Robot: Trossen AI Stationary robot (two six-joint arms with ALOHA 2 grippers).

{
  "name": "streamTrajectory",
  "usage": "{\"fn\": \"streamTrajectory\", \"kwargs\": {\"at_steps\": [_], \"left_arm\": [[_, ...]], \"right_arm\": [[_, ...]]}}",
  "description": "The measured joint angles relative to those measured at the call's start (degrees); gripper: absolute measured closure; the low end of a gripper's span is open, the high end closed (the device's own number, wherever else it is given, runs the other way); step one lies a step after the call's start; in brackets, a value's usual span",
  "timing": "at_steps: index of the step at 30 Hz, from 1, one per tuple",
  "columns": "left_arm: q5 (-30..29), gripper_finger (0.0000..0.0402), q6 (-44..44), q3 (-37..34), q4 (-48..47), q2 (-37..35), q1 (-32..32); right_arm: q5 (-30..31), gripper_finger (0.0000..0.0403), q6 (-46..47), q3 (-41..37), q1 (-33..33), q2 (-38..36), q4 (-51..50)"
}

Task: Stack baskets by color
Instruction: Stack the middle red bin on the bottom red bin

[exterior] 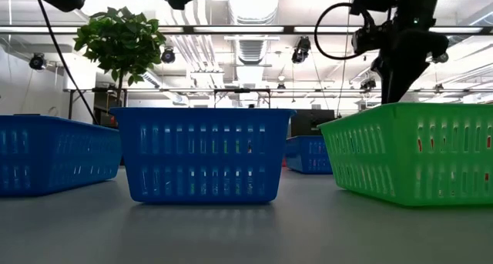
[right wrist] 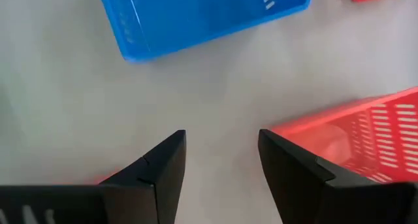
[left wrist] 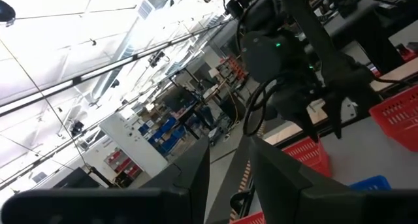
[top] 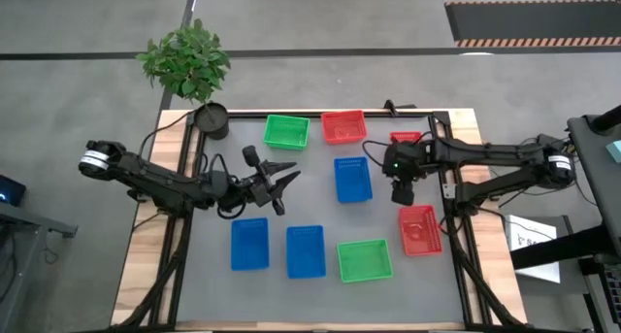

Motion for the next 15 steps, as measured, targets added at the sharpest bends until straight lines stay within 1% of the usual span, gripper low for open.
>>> {"fn": "streamTrajectory", "kwargs": {"at_steps": [5, 9, 15], "left_arm": [[0.0, 0.0309, 0.0, 0.0, 0.0, 0.0, 0.0], [-0.1, 0.0309, 0.0, 0.0, 0.0, 0.0, -0.1], [-0.2, 0.0309, 0.0, 0.0, 0.0, 0.0, 0.0]], "right_arm": [[-0.8, 0.0218, -10.8, 1.2, -3.5, 0.0, -4.9], [-0.8, 0.0218, -18.1, 0.7, -5.6, 0.1, -5.9], [-0.9, 0.022, -24.4, -0.7, -7.4, 0.1, -5.9]]}}
